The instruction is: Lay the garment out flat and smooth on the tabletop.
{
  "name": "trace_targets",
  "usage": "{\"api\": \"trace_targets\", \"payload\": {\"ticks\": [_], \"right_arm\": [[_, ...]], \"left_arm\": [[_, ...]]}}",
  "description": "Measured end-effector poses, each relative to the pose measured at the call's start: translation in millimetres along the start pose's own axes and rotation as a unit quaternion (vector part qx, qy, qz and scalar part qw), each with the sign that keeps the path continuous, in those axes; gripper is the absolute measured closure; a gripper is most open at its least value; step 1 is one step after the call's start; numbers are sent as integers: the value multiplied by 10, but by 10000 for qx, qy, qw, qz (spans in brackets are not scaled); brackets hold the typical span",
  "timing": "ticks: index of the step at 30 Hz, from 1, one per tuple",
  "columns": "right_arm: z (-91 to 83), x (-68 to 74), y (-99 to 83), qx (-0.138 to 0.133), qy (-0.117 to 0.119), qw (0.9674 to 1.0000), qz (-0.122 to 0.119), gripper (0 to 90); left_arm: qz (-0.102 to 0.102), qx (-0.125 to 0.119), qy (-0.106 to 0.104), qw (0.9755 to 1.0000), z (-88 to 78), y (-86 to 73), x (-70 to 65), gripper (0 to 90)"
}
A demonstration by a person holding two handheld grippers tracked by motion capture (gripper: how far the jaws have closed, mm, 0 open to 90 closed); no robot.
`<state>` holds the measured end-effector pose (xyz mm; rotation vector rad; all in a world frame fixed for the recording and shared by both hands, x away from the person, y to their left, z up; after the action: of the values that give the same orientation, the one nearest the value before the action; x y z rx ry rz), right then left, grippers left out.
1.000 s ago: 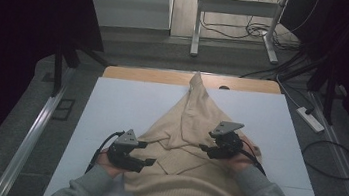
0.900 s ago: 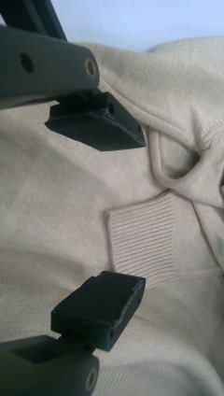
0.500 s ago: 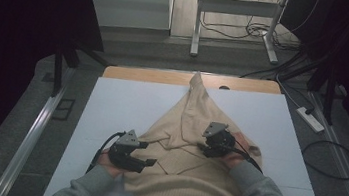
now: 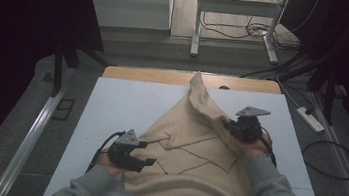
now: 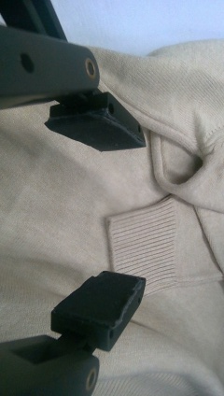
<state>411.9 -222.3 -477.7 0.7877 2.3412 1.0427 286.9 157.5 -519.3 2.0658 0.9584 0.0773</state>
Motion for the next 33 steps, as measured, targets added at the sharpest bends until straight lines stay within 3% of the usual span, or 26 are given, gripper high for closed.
{"api": "trace_targets", "payload": {"ticks": [5,12,14,17,18,20,22,27,33], "right_arm": [[-89,-374,-129,-154,-233,9979,587,817],[-93,-899,-373,-73,-628,9900,1261,814],[-66,-1073,-504,59,-721,9846,1591,811],[7,-1286,-779,194,-698,9727,2203,772],[20,-1309,-840,287,-778,9696,2300,737],[-8,-1334,-880,279,-881,9666,2391,639],[-79,-1311,-825,247,-1059,9677,2273,556],[-274,-1043,-560,74,-1120,9795,1671,479],[-433,-599,-371,-77,-620,9931,989,460]], "left_arm": [[-5,8,21,10000,7,1,1,284],[-9,11,37,10000,10,1,10,285],[-8,19,54,10000,15,0,9,284],[2,37,56,10000,17,-2,10,284],[3,37,56,10000,17,-2,11,283],[10,41,59,10000,16,-2,15,283],[20,32,58,10000,14,-3,17,282],[34,45,52,10000,21,-2,17,281],[55,37,69,10000,30,1,17,279]]}}
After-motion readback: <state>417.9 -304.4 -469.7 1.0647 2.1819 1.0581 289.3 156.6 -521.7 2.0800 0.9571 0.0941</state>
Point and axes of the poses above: each handheld gripper's, and its own axes: z roughly forward along the jaws, y roughly out of its top, x roughly to its left, the point moved 1 cm from there along z, roughly forward along the jaws, and after that the axes turned 10 degrees about -z, right-handed, at the moved point
